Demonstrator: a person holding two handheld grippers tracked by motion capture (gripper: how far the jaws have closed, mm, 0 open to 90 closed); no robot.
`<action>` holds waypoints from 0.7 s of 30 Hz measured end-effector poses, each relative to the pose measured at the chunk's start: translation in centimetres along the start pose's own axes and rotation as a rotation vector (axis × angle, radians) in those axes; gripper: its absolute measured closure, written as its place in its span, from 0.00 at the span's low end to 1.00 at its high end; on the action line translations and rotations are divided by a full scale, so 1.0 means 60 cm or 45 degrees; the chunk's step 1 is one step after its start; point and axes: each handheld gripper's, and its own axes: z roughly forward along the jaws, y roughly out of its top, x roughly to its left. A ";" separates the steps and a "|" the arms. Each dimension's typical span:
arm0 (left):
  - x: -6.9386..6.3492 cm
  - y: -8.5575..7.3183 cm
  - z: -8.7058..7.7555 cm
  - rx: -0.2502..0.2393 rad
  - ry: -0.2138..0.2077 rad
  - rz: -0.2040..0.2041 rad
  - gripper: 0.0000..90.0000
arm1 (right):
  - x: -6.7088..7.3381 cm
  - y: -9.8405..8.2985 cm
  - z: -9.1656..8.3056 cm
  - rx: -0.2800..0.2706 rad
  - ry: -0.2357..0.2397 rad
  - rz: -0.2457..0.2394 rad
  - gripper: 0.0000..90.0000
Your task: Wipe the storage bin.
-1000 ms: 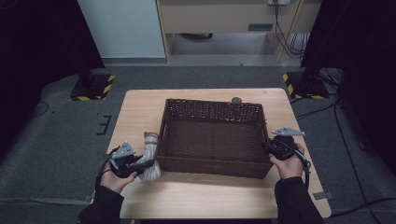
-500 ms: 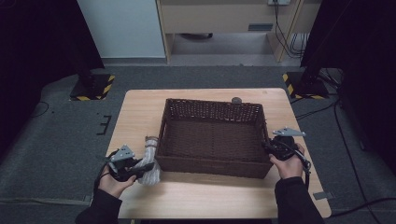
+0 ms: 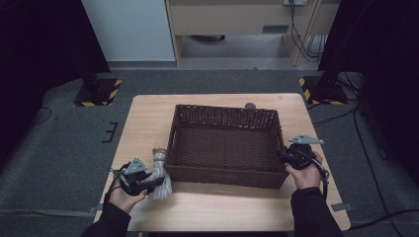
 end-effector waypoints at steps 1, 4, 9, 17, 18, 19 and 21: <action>-0.001 -0.004 0.009 0.030 0.006 0.002 0.71 | 0.000 0.000 0.000 0.000 0.000 0.000 0.77; -0.002 -0.007 0.023 0.063 0.017 0.014 0.70 | 0.000 0.000 0.000 -0.002 0.000 -0.001 0.77; 0.001 -0.006 0.015 0.035 0.018 -0.007 0.70 | -0.001 -0.001 0.000 -0.007 0.006 -0.001 0.77; 0.020 0.014 -0.050 -0.155 0.070 -0.089 0.71 | -0.002 -0.001 0.000 -0.013 0.012 0.001 0.77; 0.025 0.017 -0.058 -0.169 0.105 -0.101 0.71 | -0.002 -0.001 0.000 -0.015 0.016 0.007 0.76; 0.028 0.018 -0.061 -0.173 0.128 -0.101 0.71 | -0.003 -0.002 0.000 -0.017 0.016 0.007 0.76; 0.032 0.019 -0.064 -0.175 0.141 -0.108 0.70 | -0.003 -0.002 0.000 -0.020 0.019 0.009 0.76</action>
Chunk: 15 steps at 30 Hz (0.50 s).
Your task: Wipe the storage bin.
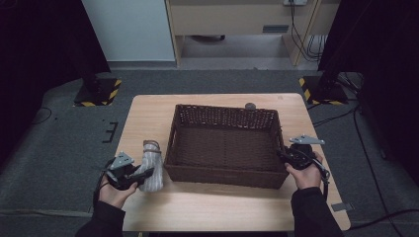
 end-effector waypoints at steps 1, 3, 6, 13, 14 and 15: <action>0.005 0.001 -0.001 -0.009 0.011 -0.014 0.70 | 0.000 0.000 0.000 0.000 0.000 0.000 0.76; 0.023 0.005 0.002 0.002 0.064 -0.038 0.70 | 0.000 0.000 0.000 -0.002 0.004 -0.001 0.76; 0.038 0.004 0.010 0.035 0.096 -0.054 0.70 | -0.001 -0.001 0.000 -0.005 0.007 0.002 0.75; 0.069 -0.012 0.026 0.096 0.187 -0.091 0.70 | -0.002 -0.001 0.000 -0.011 0.013 -0.003 0.75; 0.074 -0.014 0.027 0.104 0.197 -0.095 0.70 | -0.002 -0.001 0.000 -0.012 0.014 -0.003 0.75; 0.074 -0.014 0.027 0.104 0.197 -0.095 0.70 | -0.002 -0.001 0.000 -0.012 0.014 -0.003 0.75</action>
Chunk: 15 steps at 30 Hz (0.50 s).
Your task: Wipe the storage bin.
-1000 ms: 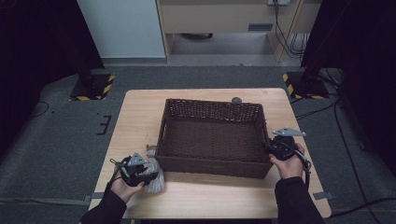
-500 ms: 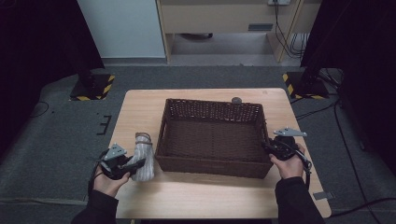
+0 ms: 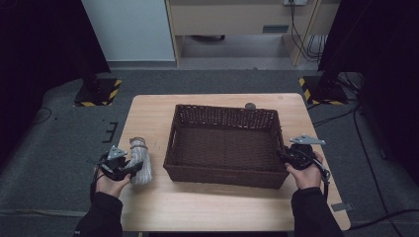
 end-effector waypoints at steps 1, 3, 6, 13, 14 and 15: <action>0.005 -0.003 0.003 0.007 0.022 -0.003 0.70 | 0.000 0.000 0.000 -0.002 0.002 0.003 0.75; 0.014 -0.008 0.010 0.033 0.039 -0.021 0.70 | 0.000 0.000 0.000 -0.002 0.002 0.003 0.75; 0.020 -0.014 0.020 0.076 0.064 -0.019 0.69 | 0.000 0.000 0.000 0.000 0.001 0.007 0.75; 0.026 -0.022 0.026 0.063 0.058 -0.066 0.63 | 0.000 0.001 -0.001 0.001 0.001 -0.002 0.72; 0.026 -0.022 0.025 0.058 0.061 -0.065 0.60 | 0.000 0.002 -0.001 0.000 -0.001 -0.011 0.71; 0.026 -0.022 0.024 0.050 0.063 -0.070 0.58 | 0.001 0.002 -0.002 -0.002 -0.007 -0.022 0.69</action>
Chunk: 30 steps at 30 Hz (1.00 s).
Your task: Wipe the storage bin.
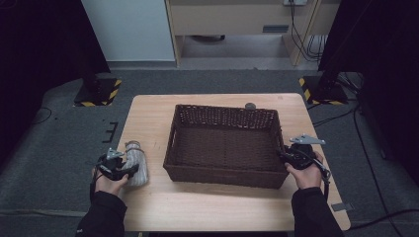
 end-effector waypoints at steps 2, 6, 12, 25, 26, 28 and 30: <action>0.000 0.000 -0.002 -0.007 -0.002 0.000 0.52 | 0.001 0.001 -0.001 -0.003 -0.006 -0.004 0.68; 0.000 0.002 -0.015 -0.050 -0.003 -0.009 0.45 | -0.001 0.005 -0.013 -0.050 0.014 0.005 0.64; -0.003 0.009 -0.036 -0.127 -0.013 -0.013 0.42 | -0.001 0.010 -0.035 -0.099 0.045 0.016 0.62; -0.042 0.047 -0.074 -0.241 -0.091 0.061 0.42 | 0.008 -0.007 -0.046 -0.056 0.074 0.009 0.63; -0.046 0.050 -0.074 -0.244 -0.100 0.065 0.42 | 0.011 -0.013 -0.046 -0.043 0.077 0.000 0.63; -0.057 0.061 -0.076 -0.251 -0.135 0.066 0.42 | 0.014 -0.020 -0.048 -0.029 0.074 -0.001 0.63; -0.060 0.066 -0.077 -0.256 -0.149 0.063 0.42 | 0.015 -0.025 -0.050 -0.022 0.074 0.007 0.64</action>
